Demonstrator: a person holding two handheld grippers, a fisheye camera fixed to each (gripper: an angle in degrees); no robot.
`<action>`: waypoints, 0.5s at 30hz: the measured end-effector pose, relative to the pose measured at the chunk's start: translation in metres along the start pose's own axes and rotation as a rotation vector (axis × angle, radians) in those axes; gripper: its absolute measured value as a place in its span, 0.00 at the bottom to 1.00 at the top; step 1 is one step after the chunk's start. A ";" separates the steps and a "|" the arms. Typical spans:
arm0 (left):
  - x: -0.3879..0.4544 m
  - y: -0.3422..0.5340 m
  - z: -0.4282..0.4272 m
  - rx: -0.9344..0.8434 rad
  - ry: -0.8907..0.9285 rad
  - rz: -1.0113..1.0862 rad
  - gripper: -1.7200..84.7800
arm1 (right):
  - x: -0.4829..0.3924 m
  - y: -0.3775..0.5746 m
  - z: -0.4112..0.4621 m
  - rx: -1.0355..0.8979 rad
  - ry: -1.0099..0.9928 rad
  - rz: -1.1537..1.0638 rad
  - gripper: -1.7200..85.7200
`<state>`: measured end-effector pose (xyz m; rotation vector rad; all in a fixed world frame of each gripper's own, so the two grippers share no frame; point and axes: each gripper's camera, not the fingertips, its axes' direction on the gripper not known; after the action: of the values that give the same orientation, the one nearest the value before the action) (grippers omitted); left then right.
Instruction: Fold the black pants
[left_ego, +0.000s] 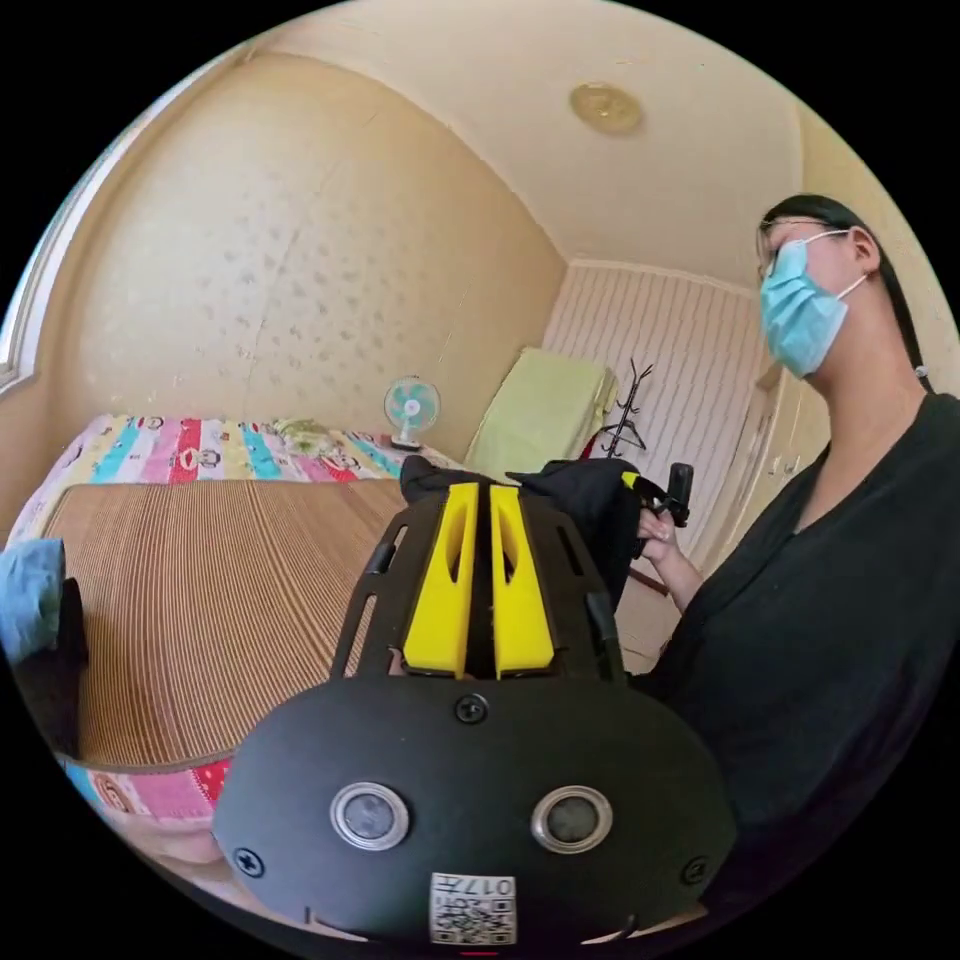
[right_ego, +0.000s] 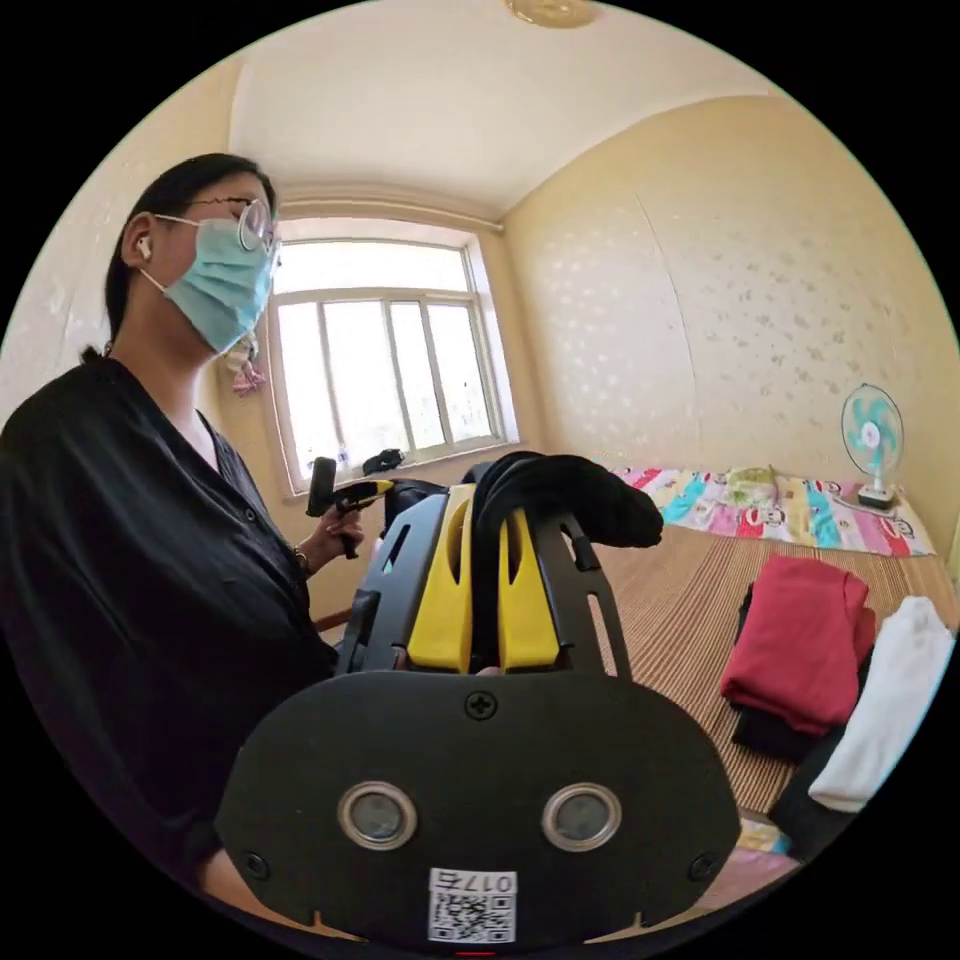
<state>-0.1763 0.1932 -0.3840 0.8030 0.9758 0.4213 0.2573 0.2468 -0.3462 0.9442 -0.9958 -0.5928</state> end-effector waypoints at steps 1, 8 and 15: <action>0.011 -0.016 -0.018 0.092 -0.013 0.050 0.03 | -0.008 -0.016 0.001 0.057 0.002 -0.057 0.02; -0.043 -0.143 0.043 0.095 -0.374 0.128 0.03 | 0.032 -0.131 0.105 -0.086 0.180 -0.276 0.03; -0.273 -0.246 0.157 -0.249 -0.607 -0.352 0.09 | 0.237 -0.242 0.286 -0.415 0.690 0.252 0.12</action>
<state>-0.1897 -0.2061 -0.3678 0.4718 0.4662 -0.0171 0.1045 -0.1666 -0.3919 0.5688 -0.3380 -0.2117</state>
